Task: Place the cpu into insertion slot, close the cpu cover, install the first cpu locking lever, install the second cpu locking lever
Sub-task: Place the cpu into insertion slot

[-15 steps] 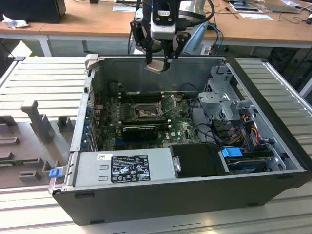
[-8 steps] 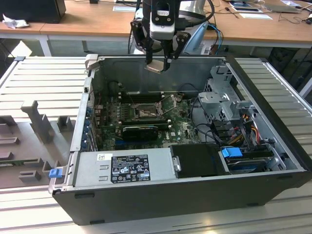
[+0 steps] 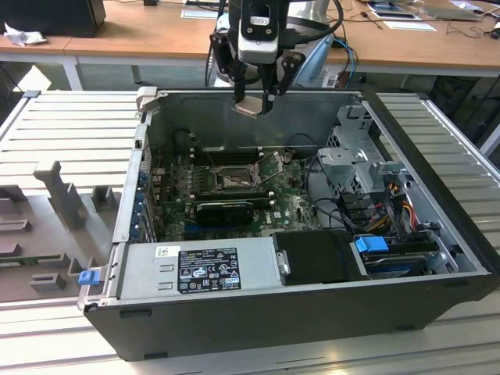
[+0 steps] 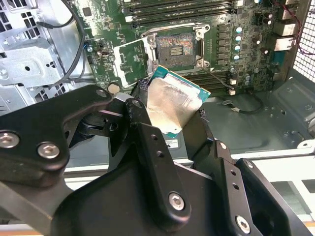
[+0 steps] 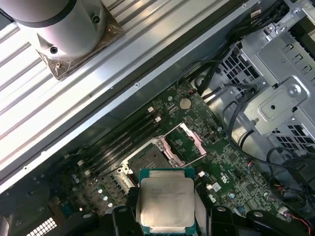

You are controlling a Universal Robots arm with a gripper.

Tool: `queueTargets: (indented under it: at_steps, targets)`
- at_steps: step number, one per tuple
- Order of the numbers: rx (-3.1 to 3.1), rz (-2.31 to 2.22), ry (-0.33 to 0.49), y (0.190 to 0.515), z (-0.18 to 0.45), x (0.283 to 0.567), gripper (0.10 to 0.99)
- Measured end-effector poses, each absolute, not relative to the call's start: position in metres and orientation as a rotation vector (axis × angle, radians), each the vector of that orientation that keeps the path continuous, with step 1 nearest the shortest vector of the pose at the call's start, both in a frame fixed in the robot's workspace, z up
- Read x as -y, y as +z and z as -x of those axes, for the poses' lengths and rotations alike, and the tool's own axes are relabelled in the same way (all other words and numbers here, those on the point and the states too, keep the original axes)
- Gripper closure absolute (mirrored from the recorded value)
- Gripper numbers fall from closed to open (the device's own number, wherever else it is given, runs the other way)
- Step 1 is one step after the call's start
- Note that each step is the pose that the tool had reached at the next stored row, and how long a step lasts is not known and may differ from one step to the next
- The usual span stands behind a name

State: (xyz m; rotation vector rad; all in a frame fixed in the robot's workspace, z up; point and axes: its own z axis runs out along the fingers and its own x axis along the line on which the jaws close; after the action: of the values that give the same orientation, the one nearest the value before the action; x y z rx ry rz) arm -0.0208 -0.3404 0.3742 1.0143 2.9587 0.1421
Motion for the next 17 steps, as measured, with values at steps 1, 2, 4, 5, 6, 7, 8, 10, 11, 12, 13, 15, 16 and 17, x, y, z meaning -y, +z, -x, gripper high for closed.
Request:
queueTargets:
  at_steps: [1,2,4,5,6,7,8,10,11,12,13,15,16,17]
  targets:
    - [-2.956,-1.021,0.142,0.3742,0.0208,0.3404,0.557]
    - [-2.953,-1.030,0.142,0.3742,0.0208,0.3404,0.557]
    - [-2.946,-1.046,0.142,0.3741,0.0208,0.3404,0.557]
    - [-2.943,-1.054,0.142,0.3741,0.0208,0.3404,0.557]
    - [-2.941,-1.061,0.142,0.3740,0.0208,0.3404,0.557]
    - [-2.934,-1.078,0.141,0.3740,0.0208,0.3404,0.557]
    - [-2.928,-1.093,0.141,0.3740,0.0208,0.3404,0.557]
    - [-2.918,-1.118,0.140,0.3739,0.0208,0.3404,0.557]
    - [-2.914,-1.126,0.140,0.3739,0.0208,0.3404,0.557]
    - [-2.910,-1.135,0.140,0.3738,0.0210,0.3404,0.557]
    - [-2.909,-1.139,0.140,0.3736,0.0211,0.3407,0.557]
    - [-2.907,-1.142,0.140,0.3731,0.0212,0.3415,0.557]
    - [-2.907,-1.143,0.140,0.3729,0.0214,0.3420,0.557]
    - [-2.906,-1.145,0.140,0.3727,0.0215,0.3424,0.557]
